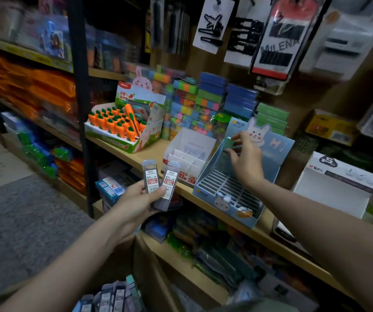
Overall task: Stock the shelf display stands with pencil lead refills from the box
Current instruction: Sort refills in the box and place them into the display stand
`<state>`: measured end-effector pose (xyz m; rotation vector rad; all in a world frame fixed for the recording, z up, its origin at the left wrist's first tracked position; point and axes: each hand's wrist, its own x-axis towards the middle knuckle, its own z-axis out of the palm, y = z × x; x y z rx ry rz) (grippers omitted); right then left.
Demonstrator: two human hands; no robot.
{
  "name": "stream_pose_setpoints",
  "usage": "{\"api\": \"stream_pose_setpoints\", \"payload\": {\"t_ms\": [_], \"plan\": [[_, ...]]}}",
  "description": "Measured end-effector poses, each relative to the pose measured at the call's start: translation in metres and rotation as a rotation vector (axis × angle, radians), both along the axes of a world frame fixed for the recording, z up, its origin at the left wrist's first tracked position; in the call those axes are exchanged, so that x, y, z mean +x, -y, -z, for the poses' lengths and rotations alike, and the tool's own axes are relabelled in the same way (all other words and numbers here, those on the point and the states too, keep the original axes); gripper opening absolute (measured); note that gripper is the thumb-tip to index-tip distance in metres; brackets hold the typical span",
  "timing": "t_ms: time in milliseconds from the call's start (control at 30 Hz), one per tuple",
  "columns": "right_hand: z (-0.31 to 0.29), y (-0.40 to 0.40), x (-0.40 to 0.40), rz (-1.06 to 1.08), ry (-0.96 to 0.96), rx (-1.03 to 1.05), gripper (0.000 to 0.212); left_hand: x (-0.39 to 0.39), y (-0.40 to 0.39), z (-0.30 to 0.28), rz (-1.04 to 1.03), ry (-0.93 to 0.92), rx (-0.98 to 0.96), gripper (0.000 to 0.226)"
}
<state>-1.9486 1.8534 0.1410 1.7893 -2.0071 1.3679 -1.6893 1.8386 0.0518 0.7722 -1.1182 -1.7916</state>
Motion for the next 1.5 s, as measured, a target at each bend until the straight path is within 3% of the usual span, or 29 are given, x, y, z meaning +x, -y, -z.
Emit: {"api": "stream_pose_setpoints", "payload": {"t_ms": [467, 700, 800, 933, 1033, 1200, 1300, 1500], "plan": [[0.017, 0.008, 0.011, 0.105, 0.122, 0.058, 0.021, -0.012, -0.001, -0.001, 0.01, -0.02, 0.021, 0.026], [0.003, -0.003, 0.017, 0.157, 0.113, 0.214, 0.049, -0.02, -0.012, -0.01, 0.031, -0.047, 0.004, 0.027], [-0.009, -0.019, 0.036, -0.008, 0.131, 0.125, 0.047, -0.02, -0.014, -0.014, 0.072, -0.055, -0.053, 0.028], [-0.014, -0.033, 0.073, -0.329, 0.22, 0.361, 0.026, -0.017, -0.014, -0.02, 0.091, -0.048, -0.118, 0.028], [-0.016, -0.032, 0.087, -0.382, 0.226, 0.386, 0.013, -0.012, -0.013, -0.025, 0.103, -0.011, -0.164, 0.026], [-0.028, -0.028, 0.094, -0.428, 0.248, 0.346, 0.023, -0.001, -0.016, -0.029, 0.21, 0.042, -0.218, 0.023], [-0.031, -0.026, 0.1, -0.426, 0.145, 0.398, 0.031, 0.002, -0.015, -0.031, 0.255, 0.085, -0.263, 0.015], [-0.046, -0.019, 0.102, -0.545, 0.186, 0.47, 0.018, 0.0, -0.002, -0.036, 0.247, 0.174, -0.303, 0.017]]}}
